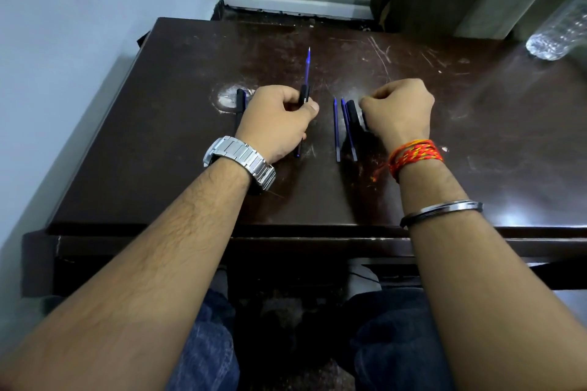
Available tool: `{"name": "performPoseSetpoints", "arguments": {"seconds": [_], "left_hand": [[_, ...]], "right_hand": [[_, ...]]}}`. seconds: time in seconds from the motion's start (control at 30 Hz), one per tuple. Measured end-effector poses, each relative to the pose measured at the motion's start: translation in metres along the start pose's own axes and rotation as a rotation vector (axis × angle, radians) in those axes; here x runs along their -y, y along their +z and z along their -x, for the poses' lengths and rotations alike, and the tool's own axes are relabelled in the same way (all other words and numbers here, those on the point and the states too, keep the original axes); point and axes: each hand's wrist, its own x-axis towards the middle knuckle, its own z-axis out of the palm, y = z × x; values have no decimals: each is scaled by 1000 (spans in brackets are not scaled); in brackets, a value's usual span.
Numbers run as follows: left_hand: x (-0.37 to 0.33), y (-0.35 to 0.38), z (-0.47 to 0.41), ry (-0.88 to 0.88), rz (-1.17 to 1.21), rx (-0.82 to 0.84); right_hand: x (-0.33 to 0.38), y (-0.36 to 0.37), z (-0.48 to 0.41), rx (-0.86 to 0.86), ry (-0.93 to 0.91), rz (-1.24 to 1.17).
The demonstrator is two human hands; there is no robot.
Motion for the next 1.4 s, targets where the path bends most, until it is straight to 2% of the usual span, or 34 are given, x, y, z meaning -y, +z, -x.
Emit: {"name": "performPoseSetpoints", "arguments": {"seconds": [0.27, 0.4, 0.47, 0.6, 0.7, 0.8, 1.2, 1.3, 1.4], "left_hand": [[0, -3, 1, 71, -137, -17], [1, -4, 1, 74, -163, 7], [0, -4, 1, 57, -148, 43], [-2, -2, 4, 114, -229, 89], [-2, -1, 6, 135, -277, 104], [-1, 0, 6, 139, -288, 113], [1, -1, 3, 144, -272, 83], [1, -1, 3, 160, -247, 21], [1, -3, 1, 164, -220, -50]], "right_hand": [[-4, 3, -1, 109, 92, 164], [0, 2, 2, 108, 54, 126], [7, 4, 4, 67, -1, -25], [32, 12, 16, 89, 25, -689], [40, 13, 22, 129, 65, -901], [42, 11, 24, 177, 91, -1003], [35, 18, 19, 228, 33, -907], [35, 21, 22, 277, 19, -822], [38, 23, 30, 361, -1, -836]]}}
